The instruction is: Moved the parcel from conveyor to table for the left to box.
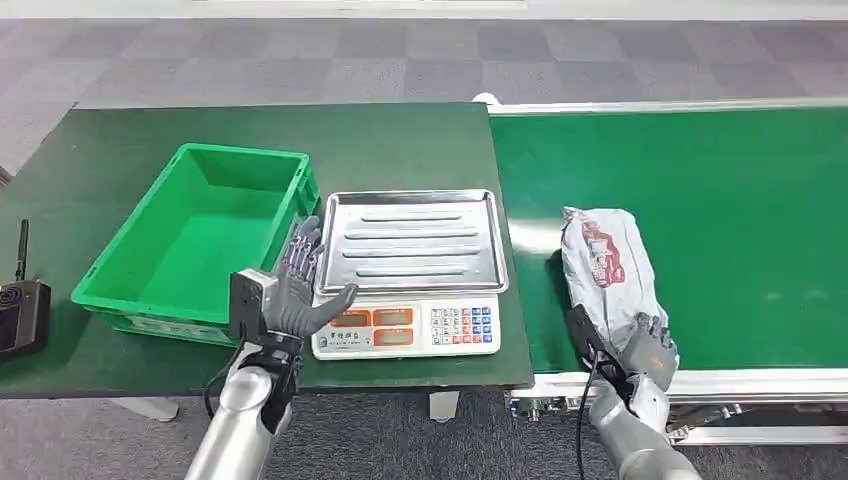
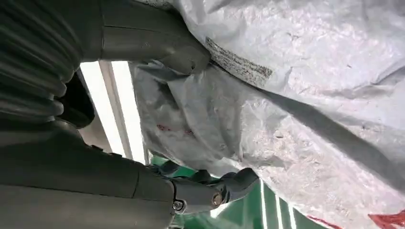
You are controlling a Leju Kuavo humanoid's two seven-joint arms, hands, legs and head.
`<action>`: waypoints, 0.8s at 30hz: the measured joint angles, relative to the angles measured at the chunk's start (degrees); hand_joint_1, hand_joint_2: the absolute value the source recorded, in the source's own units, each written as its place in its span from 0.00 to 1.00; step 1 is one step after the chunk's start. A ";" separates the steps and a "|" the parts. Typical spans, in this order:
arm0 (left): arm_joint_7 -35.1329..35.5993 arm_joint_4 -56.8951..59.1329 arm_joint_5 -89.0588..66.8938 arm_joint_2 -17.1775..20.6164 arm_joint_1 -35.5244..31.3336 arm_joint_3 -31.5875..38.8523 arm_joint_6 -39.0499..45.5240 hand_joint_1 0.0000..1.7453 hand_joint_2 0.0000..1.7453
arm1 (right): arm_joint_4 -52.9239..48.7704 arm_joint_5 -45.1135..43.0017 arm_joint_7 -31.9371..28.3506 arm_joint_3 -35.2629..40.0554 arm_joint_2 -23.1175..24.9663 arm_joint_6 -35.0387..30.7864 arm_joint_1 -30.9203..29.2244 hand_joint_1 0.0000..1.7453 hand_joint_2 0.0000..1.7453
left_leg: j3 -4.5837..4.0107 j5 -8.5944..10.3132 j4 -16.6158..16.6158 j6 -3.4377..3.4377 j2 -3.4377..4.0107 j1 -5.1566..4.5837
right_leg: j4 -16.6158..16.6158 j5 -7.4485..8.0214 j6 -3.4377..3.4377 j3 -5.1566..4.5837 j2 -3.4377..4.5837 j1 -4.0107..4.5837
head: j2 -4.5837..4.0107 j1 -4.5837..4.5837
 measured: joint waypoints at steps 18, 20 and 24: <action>0.28 -1.31 -1.75 0.61 -0.04 -0.48 -1.62 0.00 1.00 | 0.07 -27.58 -22.05 -19.73 -0.17 29.33 -2.38 1.00 1.00 | 1.79 -0.90 0.01 0.03 0.90 0.40 | -0.68 -0.44 0.07 1.94 0.81 0.48 | 0.00 0.02; 0.22 -1.64 -2.03 0.61 -0.04 -0.48 -1.62 0.00 1.00 | 0.07 -28.17 -23.31 -20.37 -0.11 29.83 -2.70 1.00 1.00 | 1.81 -0.83 0.02 0.21 0.90 0.39 | -0.68 -0.26 0.08 2.12 0.81 0.46 | 0.00 0.00; 0.15 -2.08 -2.43 0.63 -0.04 -0.48 -1.62 0.00 1.00 | 0.09 -28.11 -25.42 -20.72 0.42 29.42 -3.36 1.00 1.00 | 1.85 -0.77 0.03 0.17 0.87 0.35 | -0.66 -0.10 0.15 2.01 0.79 0.48 | 0.00 0.02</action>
